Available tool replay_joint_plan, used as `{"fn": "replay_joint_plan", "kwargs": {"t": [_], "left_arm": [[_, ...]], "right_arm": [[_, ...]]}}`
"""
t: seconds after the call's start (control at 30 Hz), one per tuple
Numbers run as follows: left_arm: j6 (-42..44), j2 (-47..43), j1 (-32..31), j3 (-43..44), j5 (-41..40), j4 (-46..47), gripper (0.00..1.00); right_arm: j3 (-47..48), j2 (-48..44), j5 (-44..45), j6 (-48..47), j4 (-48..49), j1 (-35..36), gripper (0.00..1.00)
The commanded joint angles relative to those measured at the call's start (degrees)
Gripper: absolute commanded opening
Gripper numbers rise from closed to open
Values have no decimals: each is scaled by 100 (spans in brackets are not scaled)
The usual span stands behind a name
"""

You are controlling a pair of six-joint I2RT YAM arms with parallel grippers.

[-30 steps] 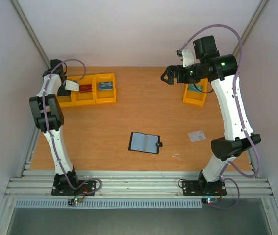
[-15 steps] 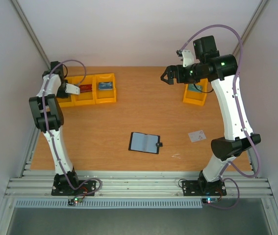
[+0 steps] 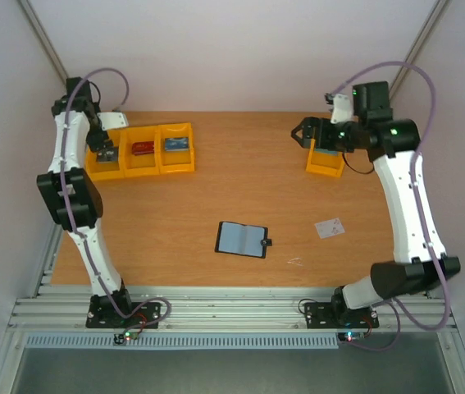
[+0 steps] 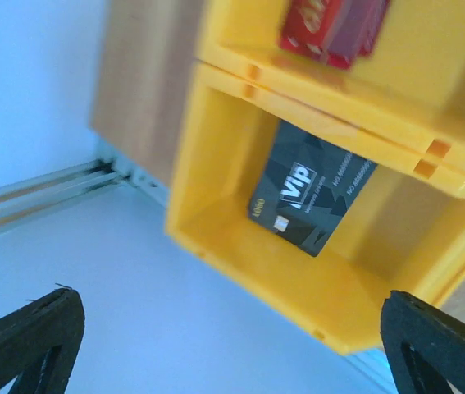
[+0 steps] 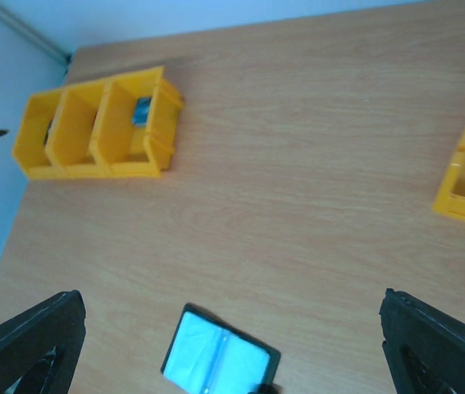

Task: Take the credit cards out of the card holder

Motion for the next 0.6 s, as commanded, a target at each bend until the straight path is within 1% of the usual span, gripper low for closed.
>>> {"fn": "replay_joint_plan", "kwargs": {"t": [0.0,0.03,0.13,0.17,0.2,0.27,0.3,0.33,0.4,0.47,0.5,0.57], "left_arm": [[-1858,-1014,10,293,869,-382,99],[-2187,-1177,0,315,947,-475,99],[-3687,-1635,-48,363,1323,-722,99],[-4458,-1785,-56,341,1446,-753,99],[-4946,-1961,-58,260,1568,-738,99],[-6205,-2377,-79,-165,1639,-491,99],[-7044,-2722,-104,-636,1642,-242,99],[-7603,-2998,-125,-1065,1641,-38,99],[-8274,-3710,-193,-2148,1593,737,99],[-8650,-4484,-280,-3460,1379,1909,99],[-8725,-4727,-342,-4002,1199,2289,99],[-8717,-4877,-439,-4603,969,2533,99]], "right_arm": [[-1139,-1000,-138,557,1608,-509,98],[-1430,-1231,-109,627,1912,-620,98],[-2541,-1884,322,756,2893,-817,98],[-2908,-2072,542,794,3234,-826,99],[-3289,-2273,740,799,3569,-827,99],[-4044,-2662,1117,776,4321,-827,99],[-4430,-2810,1309,747,4809,-827,99],[-4807,-2935,1417,701,5202,-827,98],[-5536,-3121,1638,697,5935,-827,99],[-6314,-3229,1839,691,6615,-827,98],[-6591,-3249,1891,624,7004,-827,98],[-7082,-3203,1981,442,7606,-826,99]]}}
